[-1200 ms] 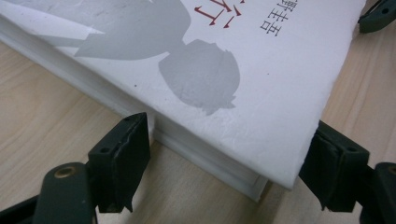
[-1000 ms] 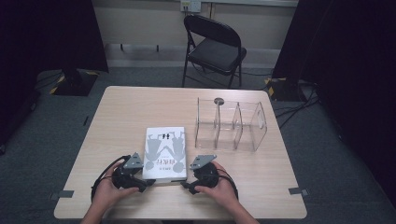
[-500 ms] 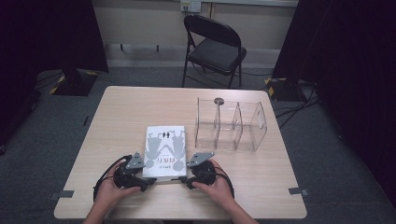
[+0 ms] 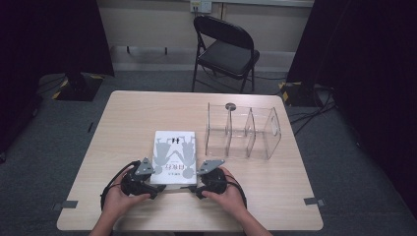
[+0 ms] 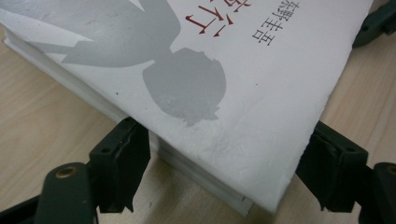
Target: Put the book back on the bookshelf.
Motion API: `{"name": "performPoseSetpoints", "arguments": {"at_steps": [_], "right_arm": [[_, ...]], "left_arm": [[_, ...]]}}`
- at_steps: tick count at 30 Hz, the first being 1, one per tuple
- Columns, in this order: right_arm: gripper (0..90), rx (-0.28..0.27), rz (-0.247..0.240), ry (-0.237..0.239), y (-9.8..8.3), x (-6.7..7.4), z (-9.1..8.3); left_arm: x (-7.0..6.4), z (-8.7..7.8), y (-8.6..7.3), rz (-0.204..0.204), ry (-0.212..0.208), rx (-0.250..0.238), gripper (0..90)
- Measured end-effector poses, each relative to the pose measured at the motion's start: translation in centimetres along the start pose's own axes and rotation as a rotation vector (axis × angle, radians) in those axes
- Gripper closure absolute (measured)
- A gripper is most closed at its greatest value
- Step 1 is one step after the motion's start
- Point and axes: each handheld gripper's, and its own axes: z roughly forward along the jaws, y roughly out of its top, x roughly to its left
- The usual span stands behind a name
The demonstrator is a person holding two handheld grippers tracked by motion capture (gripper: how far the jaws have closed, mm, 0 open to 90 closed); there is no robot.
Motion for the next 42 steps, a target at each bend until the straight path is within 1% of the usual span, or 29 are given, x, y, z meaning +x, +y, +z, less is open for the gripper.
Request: {"name": "performPoseSetpoints", "arguments": {"at_steps": [2, 3, 4, 9, 11, 12, 13, 15, 17, 21, 22, 24, 26, 27, 28, 29, 31, 33, 34, 35, 37, 38, 39, 41, 42], "right_arm": [[29.9, -0.004, 0.006, 0.001, -0.1, 0.0, 0.0], [29.5, -0.001, 0.007, 0.003, -0.1, 0.0, 0.0], [29.1, -0.003, 0.005, 0.002, -0.1, 0.0, 0.0], [28.4, 0.007, 0.003, 0.003, -0.1, 0.0, -0.1], [27.3, 0.002, 0.005, 0.001, -0.1, 0.1, -0.2], [26.8, 0.002, -0.001, -0.004, -0.1, 0.2, -0.2], [26.1, -0.002, -0.014, -0.012, 0.0, 0.3, -0.3], [23.8, -0.001, -0.017, -0.006, 0.0, 0.4, -0.4], [23.2, -0.011, -0.01, -0.004, 0.0, 0.5, -0.6], [20.1, -0.019, -0.024, -0.005, 0.2, 0.5, -1.1], [20.1, -0.024, -0.014, -0.002, 0.3, 0.5, -1.2], [17.9, -0.033, -0.006, 0.007, 0.4, 0.4, -1.2], [16.4, -0.024, -0.017, -0.001, 0.6, 0.6, -1.3], [16.4, -0.024, -0.017, -0.001, 0.6, 0.6, -1.3], [16.0, -0.025, -0.022, 0.001, 0.8, 0.6, -1.4], [15.9, -0.031, -0.034, -0.002, 0.9, 0.6, -1.4], [15.3, -0.033, -0.032, -0.005, 1.1, 0.7, -1.4], [13.4, -0.034, -0.038, -0.006, 1.5, 0.9, -1.3], [13.4, -0.037, -0.051, -0.008, 1.8, 1.0, -1.3], [12.8, -0.036, -0.056, -0.007, 2.0, 1.1, -1.2], [11.9, -0.031, -0.071, -0.017, 2.6, 1.2, -1.0], [11.8, -0.024, -0.094, -0.029, 3.0, 1.2, -0.9], [11.8, -0.024, -0.094, -0.029, 3.0, 1.2, -0.9], [12.0, -0.032, -0.118, -0.027, 3.4, 1.3, -0.7], [12.0, -0.02, -0.117, -0.033, 3.5, 1.5, -0.6]], "left_arm": [[0.1, -0.4, 0.3, -0.001, 0.001, -0.022, 24.3], [0.1, -0.5, 0.4, 0.0, 0.004, -0.024, 24.7], [-0.1, -0.5, 0.5, -0.012, 0.012, -0.031, 25.2], [0.0, -0.8, 0.6, 0.007, 0.02, -0.034, 27.0], [0.0, -1.0, 0.6, 0.001, 0.021, -0.046, 30.0], [0.1, -1.0, 0.7, 0.003, 0.016, -0.052, 31.3], [0.1, -1.0, 0.7, -0.002, 0.012, -0.055, 32.3], [0.1, -1.0, 0.7, 0.004, 0.017, -0.054, 32.6], [0.1, -1.0, 0.8, 0.009, 0.025, -0.053, 33.0], [0.1, -1.0, 0.7, 0.007, 0.027, -0.059, 33.9], [0.1, -1.0, 0.7, 0.006, 0.022, -0.061, 34.1], [0.1, -1.1, 0.7, 0.009, 0.027, -0.053, 34.7], [0.0, -1.0, 0.7, -0.007, 0.021, -0.075, 35.3], [0.0, -1.1, 0.8, 0.003, 0.028, -0.064, 35.3], [0.1, -1.1, 0.8, 0.01, 0.026, -0.067, 35.5], [0.1, -1.2, 0.8, 0.01, 0.023, -0.061, 35.7], [0.0, -1.3, 0.8, 0.003, 0.028, -0.065, 36.3], [0.0, -1.3, 0.9, 0.006, 0.033, -0.071, 37.0], [0.0, -1.5, 0.9, 0.01, 0.031, -0.064, 37.5], [0.0, -1.5, 0.9, 0.006, 0.029, -0.067, 37.8], [0.1, -1.5, 0.9, 0.01, 0.03, -0.066, 38.2], [0.1, -1.5, 1.0, 0.012, 0.031, -0.065, 38.3], [0.0, -1.5, 1.0, 0.012, 0.032, -0.071, 38.3], [0.0, -1.5, 1.0, 0.008, 0.026, -0.074, 38.4], [0.0, -1.5, 1.1, 0.005, 0.029, -0.078, 38.4]]}}
